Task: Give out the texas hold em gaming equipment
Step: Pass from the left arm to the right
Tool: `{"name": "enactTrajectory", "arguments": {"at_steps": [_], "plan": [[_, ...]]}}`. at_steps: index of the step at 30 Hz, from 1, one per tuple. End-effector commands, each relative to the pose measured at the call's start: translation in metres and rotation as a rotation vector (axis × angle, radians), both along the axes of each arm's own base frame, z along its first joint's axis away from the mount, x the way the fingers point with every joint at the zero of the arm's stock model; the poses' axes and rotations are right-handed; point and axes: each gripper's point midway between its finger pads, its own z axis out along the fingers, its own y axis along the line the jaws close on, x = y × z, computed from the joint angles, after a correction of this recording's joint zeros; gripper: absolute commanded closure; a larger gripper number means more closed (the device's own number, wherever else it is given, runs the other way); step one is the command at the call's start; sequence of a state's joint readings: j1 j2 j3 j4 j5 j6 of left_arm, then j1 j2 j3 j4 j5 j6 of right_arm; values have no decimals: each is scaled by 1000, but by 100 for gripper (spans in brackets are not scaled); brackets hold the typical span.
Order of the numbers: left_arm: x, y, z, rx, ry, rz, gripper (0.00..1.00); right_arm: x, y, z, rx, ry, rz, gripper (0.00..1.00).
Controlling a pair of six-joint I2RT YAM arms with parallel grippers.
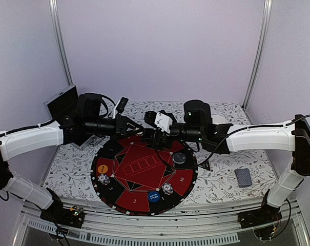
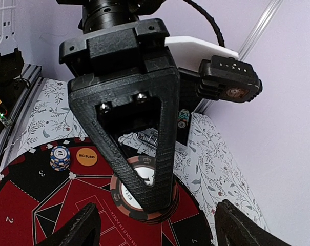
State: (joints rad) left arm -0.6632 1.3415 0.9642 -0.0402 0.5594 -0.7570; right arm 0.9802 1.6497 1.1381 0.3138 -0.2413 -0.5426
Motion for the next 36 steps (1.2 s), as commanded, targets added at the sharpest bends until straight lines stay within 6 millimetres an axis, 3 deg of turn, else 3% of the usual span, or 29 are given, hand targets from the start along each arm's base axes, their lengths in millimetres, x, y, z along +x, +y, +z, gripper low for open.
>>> {"name": "enactTrajectory", "arguments": {"at_steps": [1, 5, 11, 16, 25, 28, 32, 36], "plan": [[-6, -8, -19, 1, 23, -39, 100, 7, 5, 3, 16, 15, -31, 21], [-16, -1, -75, 58, 142, -40, 100, 0, -12, -13, -20, 55, -55, 19], [-37, 7, -135, 103, 279, -63, 100, -13, -37, -43, -95, 183, -94, 18], [-61, 16, -178, 137, 400, -90, 100, -19, -50, -56, -125, 244, -124, 18], [-90, 20, -211, 191, 494, -173, 100, -18, -50, -62, -155, 270, -131, 18], [-97, 22, -207, 207, 492, -198, 100, -18, -50, -61, -162, 273, -133, 18], [-85, 39, -196, 327, 380, -148, 100, -19, -51, -64, -169, 278, -135, 17], [-101, 48, -210, 387, 443, -204, 100, -17, -48, -65, -176, 284, -135, 17]]}}
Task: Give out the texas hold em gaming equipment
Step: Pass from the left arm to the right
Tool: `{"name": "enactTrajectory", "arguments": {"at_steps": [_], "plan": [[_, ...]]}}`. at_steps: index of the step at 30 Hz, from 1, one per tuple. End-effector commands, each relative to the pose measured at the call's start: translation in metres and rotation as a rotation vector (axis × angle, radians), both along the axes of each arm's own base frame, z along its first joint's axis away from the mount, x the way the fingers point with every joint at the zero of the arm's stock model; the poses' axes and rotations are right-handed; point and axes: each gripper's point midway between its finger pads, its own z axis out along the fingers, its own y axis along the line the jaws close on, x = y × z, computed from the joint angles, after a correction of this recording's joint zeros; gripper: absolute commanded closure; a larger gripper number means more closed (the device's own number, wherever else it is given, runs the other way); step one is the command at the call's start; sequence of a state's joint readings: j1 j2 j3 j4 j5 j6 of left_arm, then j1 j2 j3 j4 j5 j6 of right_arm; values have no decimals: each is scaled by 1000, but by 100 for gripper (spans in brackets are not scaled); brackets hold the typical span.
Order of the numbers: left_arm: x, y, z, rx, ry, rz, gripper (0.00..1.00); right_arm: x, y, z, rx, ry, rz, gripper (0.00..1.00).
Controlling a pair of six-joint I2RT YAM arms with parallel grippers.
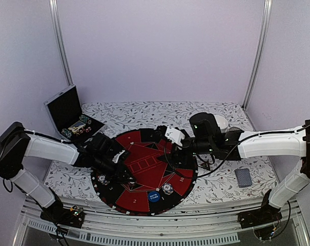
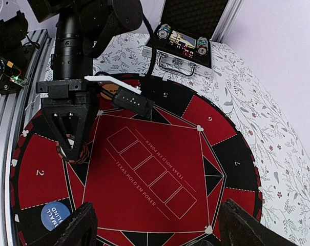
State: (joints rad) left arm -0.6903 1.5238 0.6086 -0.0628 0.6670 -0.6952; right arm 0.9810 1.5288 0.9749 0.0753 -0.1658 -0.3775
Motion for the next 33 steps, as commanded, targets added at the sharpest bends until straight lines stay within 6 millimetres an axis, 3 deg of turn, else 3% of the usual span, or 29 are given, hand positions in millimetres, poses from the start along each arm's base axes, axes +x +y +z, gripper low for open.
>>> {"name": "enactTrajectory", "arguments": {"at_steps": [1, 7, 12, 15, 18, 20, 22, 25, 29, 33], "plan": [[-18, 13, -13, 81, 39, -85, 100, 3, 4, 10, 9, 2, -13, 17], [-22, 41, -19, 191, 26, -95, 100, 2, -1, 8, 1, 1, -20, 16], [-20, 48, -27, 209, 41, -104, 100, 2, 1, 9, 5, 5, -19, 16], [-17, 55, -38, 256, 48, -109, 89, 2, 1, 12, 11, 4, -17, 16], [-8, 60, -46, 320, 32, -112, 83, 1, 0, 14, 12, -1, -17, 16], [-4, 61, -47, 343, 22, -120, 85, 1, -1, 14, 11, -4, -19, 16], [0, 57, -43, 331, 9, -126, 97, 1, -2, 16, 12, -7, -21, 16], [11, 43, -19, 250, -60, -129, 100, 2, -4, 15, 6, -8, -30, 15], [32, 16, 33, 97, -204, -120, 100, 0, -4, 17, 15, -1, -20, 14], [53, -8, 73, -40, -211, -15, 100, -1, 5, 23, 47, -14, 7, 16]]}}
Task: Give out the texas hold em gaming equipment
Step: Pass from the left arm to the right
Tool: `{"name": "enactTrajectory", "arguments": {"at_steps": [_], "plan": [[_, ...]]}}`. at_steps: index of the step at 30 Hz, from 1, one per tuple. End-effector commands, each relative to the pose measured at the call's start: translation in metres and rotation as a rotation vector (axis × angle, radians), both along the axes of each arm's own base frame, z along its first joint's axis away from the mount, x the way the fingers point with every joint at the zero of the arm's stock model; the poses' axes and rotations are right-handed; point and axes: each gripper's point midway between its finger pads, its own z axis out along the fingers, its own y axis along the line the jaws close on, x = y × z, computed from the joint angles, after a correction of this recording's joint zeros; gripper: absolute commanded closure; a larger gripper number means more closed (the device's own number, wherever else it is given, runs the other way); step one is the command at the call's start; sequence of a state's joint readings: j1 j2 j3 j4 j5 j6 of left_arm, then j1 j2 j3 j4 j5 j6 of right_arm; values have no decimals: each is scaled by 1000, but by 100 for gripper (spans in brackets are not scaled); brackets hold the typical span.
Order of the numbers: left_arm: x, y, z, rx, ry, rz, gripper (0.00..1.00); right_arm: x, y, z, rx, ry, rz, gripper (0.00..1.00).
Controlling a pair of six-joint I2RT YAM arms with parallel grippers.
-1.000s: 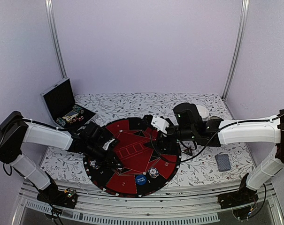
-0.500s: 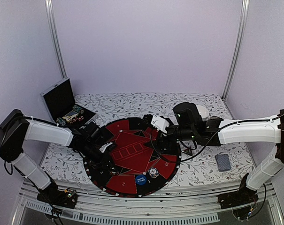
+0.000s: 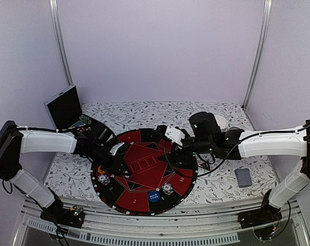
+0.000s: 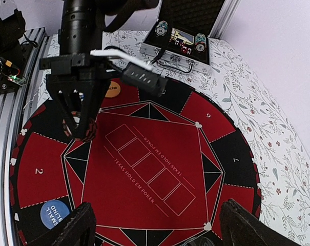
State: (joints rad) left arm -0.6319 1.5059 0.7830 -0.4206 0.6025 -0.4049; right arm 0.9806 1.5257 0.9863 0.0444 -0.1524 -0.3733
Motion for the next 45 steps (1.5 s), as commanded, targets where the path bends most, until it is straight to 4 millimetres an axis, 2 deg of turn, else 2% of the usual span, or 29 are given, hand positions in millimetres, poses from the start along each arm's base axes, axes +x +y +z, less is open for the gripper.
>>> {"name": "enactTrajectory", "arguments": {"at_steps": [1, 5, 8, 12, 18, 24, 29, 32, 33, 37, 41, 45], "plan": [[42, -34, 65, -210, -93, 117, 100, -4, 11, 26, 75, -37, 27, 16], [65, -49, 102, -293, -154, 209, 100, -16, 42, 40, 141, -142, 92, 16], [73, -54, 117, -308, -185, 247, 100, 2, 63, 39, 161, -101, 33, 18], [76, -58, 127, -354, -194, 284, 100, 16, 80, 27, 191, -34, -29, 29], [77, -60, 133, -358, -215, 286, 100, 30, 90, 21, 249, -9, -102, 44], [74, -62, 132, -360, -213, 269, 100, 37, 93, -2, 232, 41, -143, 45], [72, -64, 132, -363, -210, 257, 100, 41, 92, -8, 222, 44, -142, 46], [71, -64, 131, -362, -208, 256, 100, 44, 90, -4, 232, 43, -144, 54], [71, -64, 131, -362, -208, 255, 100, 47, 93, 8, 255, 31, -142, 55], [72, -64, 131, -360, -207, 255, 100, 46, 100, 14, 255, 7, -105, 46], [71, -64, 129, -358, -202, 254, 100, 45, 101, 15, 252, -4, -90, 45], [71, -64, 129, -357, -203, 256, 100, 43, 100, 14, 246, -6, -81, 61]]}}
